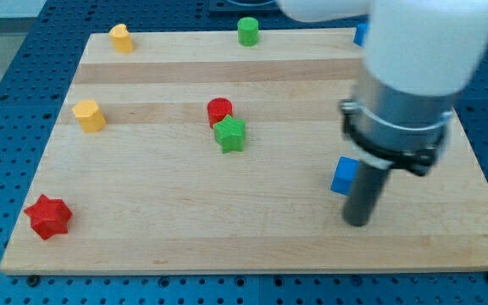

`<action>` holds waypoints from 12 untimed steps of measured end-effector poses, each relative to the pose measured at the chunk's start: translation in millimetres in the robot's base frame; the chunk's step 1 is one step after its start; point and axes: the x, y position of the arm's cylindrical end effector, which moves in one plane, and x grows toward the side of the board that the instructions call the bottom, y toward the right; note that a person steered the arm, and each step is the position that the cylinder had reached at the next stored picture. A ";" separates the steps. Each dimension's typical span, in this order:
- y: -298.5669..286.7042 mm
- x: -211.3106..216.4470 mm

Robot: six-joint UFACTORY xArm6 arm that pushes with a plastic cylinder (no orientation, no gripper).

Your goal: Push the blue cube towards the bottom of the green star

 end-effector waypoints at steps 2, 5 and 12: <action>-14.0 -48.9; -145.6 -48.9; -181.0 -47.7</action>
